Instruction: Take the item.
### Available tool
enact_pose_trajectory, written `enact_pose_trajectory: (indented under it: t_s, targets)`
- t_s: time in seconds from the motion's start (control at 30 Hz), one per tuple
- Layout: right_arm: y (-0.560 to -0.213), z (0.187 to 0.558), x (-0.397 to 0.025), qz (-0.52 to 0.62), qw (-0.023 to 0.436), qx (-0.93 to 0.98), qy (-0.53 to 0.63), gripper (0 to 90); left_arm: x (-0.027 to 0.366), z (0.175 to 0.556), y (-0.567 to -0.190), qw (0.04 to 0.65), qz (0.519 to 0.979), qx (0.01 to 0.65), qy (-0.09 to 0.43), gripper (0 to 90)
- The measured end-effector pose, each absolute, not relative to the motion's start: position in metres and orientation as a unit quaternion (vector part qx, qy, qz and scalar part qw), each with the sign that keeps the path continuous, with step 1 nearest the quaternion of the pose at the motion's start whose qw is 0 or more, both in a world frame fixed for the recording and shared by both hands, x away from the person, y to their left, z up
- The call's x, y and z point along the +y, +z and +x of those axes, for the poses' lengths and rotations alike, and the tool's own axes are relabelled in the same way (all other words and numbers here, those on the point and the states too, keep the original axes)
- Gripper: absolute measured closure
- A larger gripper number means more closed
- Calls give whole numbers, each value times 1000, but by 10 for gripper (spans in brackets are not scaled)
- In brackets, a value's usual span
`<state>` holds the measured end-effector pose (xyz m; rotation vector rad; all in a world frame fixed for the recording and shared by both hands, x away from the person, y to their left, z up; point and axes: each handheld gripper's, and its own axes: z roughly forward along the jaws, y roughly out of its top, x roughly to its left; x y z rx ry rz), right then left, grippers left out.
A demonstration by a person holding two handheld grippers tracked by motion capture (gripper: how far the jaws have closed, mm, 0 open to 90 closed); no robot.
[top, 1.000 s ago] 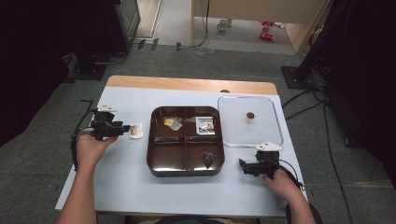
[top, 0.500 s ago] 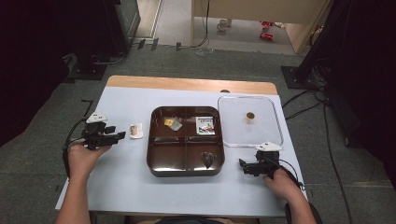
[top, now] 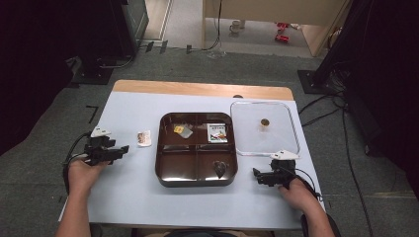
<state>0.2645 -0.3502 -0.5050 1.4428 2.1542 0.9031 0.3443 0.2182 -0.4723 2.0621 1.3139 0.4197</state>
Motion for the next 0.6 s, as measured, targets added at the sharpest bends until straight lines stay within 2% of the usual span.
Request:
enact_pose_trajectory:
  t_s: [0.27, 0.43, 0.6]
  targets:
    - [-505, 264, -350, 516, 197, 769, 322, 0, 213, 346, -482, 303, 810, 476, 160, 342]
    - [-505, 264, -350, 515, 197, 769, 322, 0, 210, 342, -485, 306, 809, 470, 174, 297]
    - [-505, 264, -350, 515, 197, 769, 322, 0, 212, 338, -489, 323, 801, 470, 182, 292]
